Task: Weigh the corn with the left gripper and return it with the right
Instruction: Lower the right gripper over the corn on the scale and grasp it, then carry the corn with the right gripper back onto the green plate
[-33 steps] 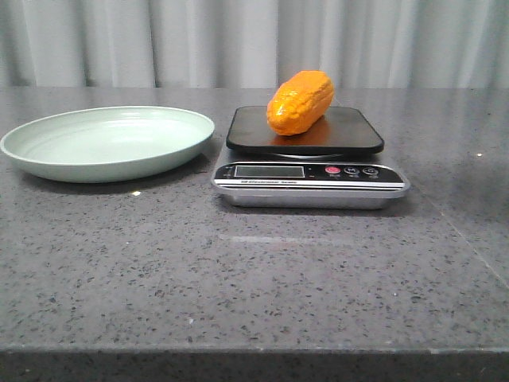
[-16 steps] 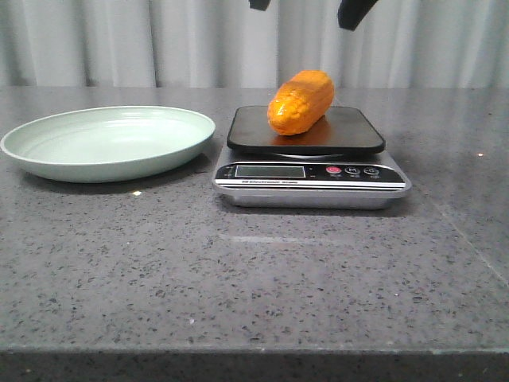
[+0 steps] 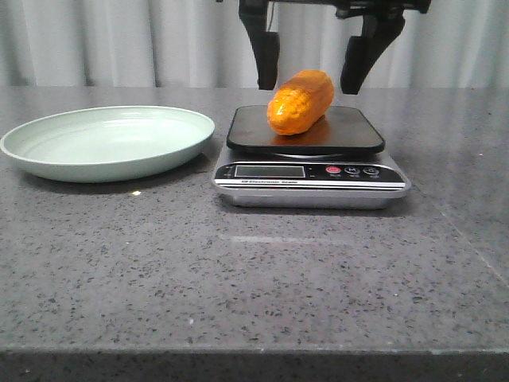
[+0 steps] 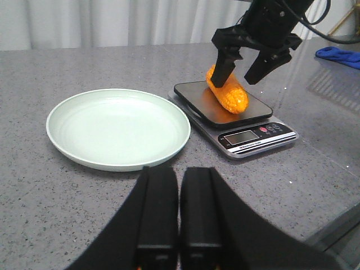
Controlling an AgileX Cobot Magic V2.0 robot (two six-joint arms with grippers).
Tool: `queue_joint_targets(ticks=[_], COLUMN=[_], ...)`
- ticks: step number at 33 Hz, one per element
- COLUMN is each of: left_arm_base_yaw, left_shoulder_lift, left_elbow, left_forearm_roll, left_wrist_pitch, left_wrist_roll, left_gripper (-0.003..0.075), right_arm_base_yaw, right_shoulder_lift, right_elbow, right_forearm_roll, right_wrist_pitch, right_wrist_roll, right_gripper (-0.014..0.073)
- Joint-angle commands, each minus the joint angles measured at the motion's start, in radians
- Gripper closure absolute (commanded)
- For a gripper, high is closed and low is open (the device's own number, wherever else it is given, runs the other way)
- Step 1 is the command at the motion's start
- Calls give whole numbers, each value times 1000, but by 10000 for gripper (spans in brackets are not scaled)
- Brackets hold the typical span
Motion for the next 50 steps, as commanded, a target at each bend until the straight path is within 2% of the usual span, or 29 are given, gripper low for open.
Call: queue_joint_targets(ticks=[1, 5, 8, 13, 16, 21, 29, 36, 42, 45, 50], left_arm_base_yaw=[-8, -8, -8, -8, -8, -8, -8, -8, -8, -8, -8], left_shoulder_lift=[13, 13, 13, 13, 13, 13, 13, 13, 13, 13, 13], left_elbow=[-24, -24, -24, -24, -24, -24, -24, -24, -24, -24, -24], left_forearm_roll=[2, -7, -11, -11, -13, -13, -13, -21, -24, -24, -24], left_wrist_pitch=[-82, -82, -82, -82, -82, -84, -84, -85, -85, -85, -85], left_wrist_roll=[1, 1, 1, 1, 1, 1, 1, 1, 1, 1, 1], left_gripper=[587, 587, 587, 587, 587, 587, 587, 587, 587, 587, 587], right_arm_base_yaw=[-9, -15, -17, -17, -17, -4, 87, 150, 177, 179, 180], right_shoulder_lift=[-29, -14, -11, -8, -8, -8, 18, 140, 274, 312, 333], right_elbow=[-34, -34, -34, -34, -36, -98, -225, -338, -478, -523, -542], right_forearm_roll=[-32, -30, -24, -13, 6, 61, 69, 163, 190, 190, 190], right_wrist_pitch=[-28, -27, -28, -32, -58, -150, -292, -284, -183, -153, -131], right_wrist_roll=[12, 17, 17, 17, 17, 6, -110, -241, -313, -313, -313], right_gripper=[-6, 8, 144, 465, 433, 433, 433, 433, 426, 349, 94])
